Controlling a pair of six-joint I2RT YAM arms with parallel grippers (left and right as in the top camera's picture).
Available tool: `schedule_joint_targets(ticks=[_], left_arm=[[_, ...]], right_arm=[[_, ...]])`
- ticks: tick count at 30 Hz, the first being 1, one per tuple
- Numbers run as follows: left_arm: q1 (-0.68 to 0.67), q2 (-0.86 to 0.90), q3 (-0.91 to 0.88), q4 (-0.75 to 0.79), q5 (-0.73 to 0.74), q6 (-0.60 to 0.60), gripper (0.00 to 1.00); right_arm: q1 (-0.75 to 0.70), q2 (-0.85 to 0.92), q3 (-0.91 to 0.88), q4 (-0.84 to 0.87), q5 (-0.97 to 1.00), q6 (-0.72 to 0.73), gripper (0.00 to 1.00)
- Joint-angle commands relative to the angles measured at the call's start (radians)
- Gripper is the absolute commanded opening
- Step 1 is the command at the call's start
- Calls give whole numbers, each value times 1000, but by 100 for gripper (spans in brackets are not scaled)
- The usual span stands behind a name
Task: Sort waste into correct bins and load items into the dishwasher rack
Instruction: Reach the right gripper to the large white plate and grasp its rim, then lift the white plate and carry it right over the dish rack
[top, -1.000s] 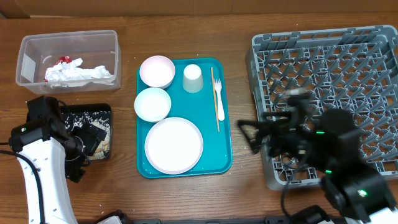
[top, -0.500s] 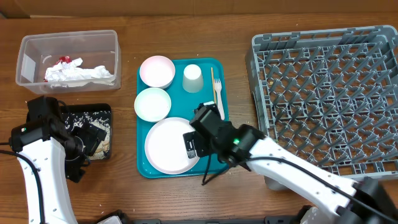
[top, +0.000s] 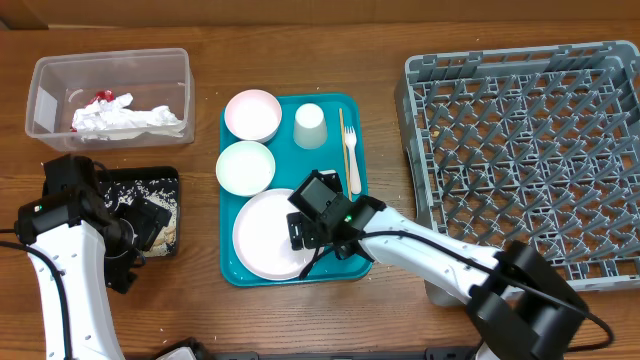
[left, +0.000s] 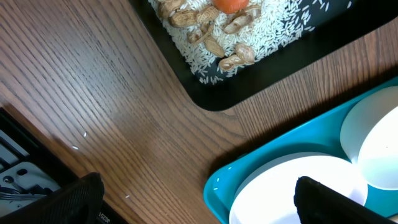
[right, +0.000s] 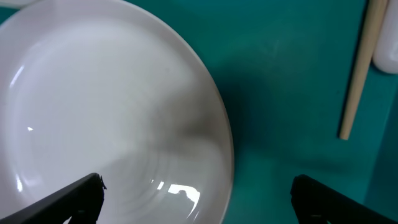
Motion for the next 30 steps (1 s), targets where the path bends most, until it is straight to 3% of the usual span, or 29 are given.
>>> schedule_joint_targets(ticks=[1,9,15,17,20,30], left_arm=[[0,1,-4,-1,0,13,100],[0,1,-4,-2,0,13,100],[0,1,-4,-2,0,13,100],[0,1,-4,-2,0,13,100],[0,1,-4,-2,0,13,100],[0,1,-5,2,0,13,100]], right_arm=[[1,21,23,12,32,29,99],[1,38,15,-3,29,77,69],[1,55,-10,2,32,102,66],[1,55,-10,2,32,102,54],[1,55,-11,1,31,103,47],[1,56,-32,6,13,135,38]])
